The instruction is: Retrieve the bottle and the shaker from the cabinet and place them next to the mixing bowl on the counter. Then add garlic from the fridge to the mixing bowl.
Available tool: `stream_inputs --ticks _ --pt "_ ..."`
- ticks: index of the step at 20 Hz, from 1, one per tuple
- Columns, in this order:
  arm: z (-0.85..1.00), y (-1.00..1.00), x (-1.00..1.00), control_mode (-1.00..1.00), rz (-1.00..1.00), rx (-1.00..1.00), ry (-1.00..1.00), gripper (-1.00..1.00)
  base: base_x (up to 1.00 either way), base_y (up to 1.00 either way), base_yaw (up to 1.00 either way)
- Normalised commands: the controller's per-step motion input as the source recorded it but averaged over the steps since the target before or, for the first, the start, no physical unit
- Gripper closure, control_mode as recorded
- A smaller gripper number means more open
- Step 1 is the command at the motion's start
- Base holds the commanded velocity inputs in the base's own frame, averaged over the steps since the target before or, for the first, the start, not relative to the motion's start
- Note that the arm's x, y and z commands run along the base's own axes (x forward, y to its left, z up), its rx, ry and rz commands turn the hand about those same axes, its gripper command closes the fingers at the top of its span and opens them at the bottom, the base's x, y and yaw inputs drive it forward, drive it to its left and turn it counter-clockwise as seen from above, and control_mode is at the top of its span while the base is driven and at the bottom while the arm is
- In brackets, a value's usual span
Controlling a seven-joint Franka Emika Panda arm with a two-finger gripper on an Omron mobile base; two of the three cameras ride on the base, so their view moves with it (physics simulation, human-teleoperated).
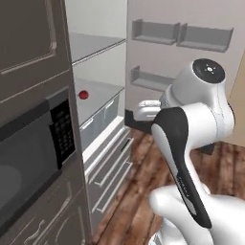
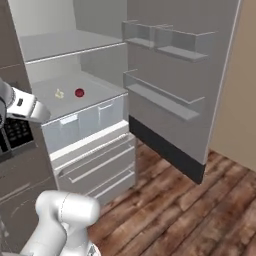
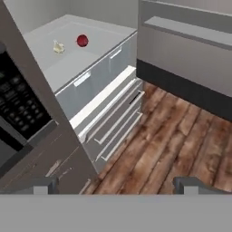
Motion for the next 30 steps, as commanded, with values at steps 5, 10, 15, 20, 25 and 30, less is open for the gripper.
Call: stream_inputs --ticks 5,10,15,20,25,30 --pt "0.00 0.00 0.00 1.00 0.00 0.00 0.00 -1.00 0.33 -0.91 0.36" --pt "0.00 0.00 0.00 1.00 0.00 0.00 0.00 -1.00 0.55 -0.52 0.45" --pt "0.00 0.00 0.00 1.00 0.00 0.00 0.00 -1.00 0.71 -0.11 0.59" --pt "0.00 0.00 0.00 1.00 0.00 0.00 0.00 -1.00 0.74 0.00 0.66" --pt "0.00 0.00 0.00 1.00 0.00 0.00 0.00 -1.00 0.69 -0.32 0.60" --pt "0.00 0.00 0.00 1.00 0.00 0.00 0.00 -1.00 0.21 -0.76 0.26"
